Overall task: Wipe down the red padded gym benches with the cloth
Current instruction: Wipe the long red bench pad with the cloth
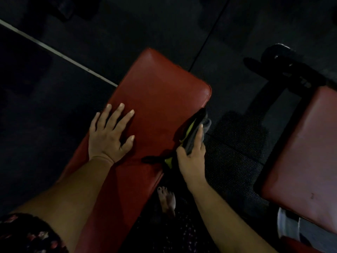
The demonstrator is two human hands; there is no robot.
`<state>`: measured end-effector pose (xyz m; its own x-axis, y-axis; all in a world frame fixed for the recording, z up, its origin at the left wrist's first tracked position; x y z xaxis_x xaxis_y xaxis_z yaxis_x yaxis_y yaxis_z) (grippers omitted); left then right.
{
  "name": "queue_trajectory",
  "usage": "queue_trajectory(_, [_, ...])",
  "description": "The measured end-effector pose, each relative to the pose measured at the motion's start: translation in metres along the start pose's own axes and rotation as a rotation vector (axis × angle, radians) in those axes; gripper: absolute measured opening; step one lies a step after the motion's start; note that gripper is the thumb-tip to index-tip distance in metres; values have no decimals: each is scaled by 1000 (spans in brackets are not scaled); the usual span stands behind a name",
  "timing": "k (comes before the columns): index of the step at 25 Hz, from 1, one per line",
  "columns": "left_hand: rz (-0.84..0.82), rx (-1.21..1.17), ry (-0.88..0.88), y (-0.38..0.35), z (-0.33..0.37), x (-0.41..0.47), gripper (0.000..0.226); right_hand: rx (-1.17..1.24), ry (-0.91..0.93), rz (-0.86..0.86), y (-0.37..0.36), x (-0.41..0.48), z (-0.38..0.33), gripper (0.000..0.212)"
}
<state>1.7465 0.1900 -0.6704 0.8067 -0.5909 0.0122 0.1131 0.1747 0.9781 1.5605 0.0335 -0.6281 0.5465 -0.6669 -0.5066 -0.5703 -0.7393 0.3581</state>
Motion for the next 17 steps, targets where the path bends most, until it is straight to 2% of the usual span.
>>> queue_trajectory(2, [-7, 5, -1, -1, -1, 0, 63, 164, -93, 76, 4, 24, 2, 89])
queue_trajectory(4, [-17, 9, 0, -1, -1, 0, 64, 60, -41, 100, 4, 22, -3, 88])
queue_trajectory(7, [-15, -5, -3, -1, 0, 1, 65, -124, 73, 5, -17, -30, -2, 90])
queue_trajectory(9, [-24, -27, 7, -1, 0, 0, 66, -44, 28, -14, -29, -53, 8, 86])
queue_trajectory(12, [-7, -35, 3, 0, -1, 0, 66, 216, -85, 122, -32, -32, 20, 79])
queue_trajectory(14, [0, -49, -5, -1, -1, 0, 65, 66, -75, 152, -35, -21, 18, 80])
queue_trajectory(17, [-1, -50, 6, -2, 1, 0, 66, -320, 198, 121, -46, -54, 17, 75])
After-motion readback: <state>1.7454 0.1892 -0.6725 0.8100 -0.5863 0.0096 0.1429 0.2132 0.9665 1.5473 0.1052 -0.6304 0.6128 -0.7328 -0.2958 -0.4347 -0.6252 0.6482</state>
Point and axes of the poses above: each hand's wrist, its own x-axis towards the middle knuckle, its own y-axis out of the back of the hand, z = x × y, the point moved 3 cm from there along x, towards the middle knuckle, and after that the axes turned 15 degrees about y, right-handed, at the moved point
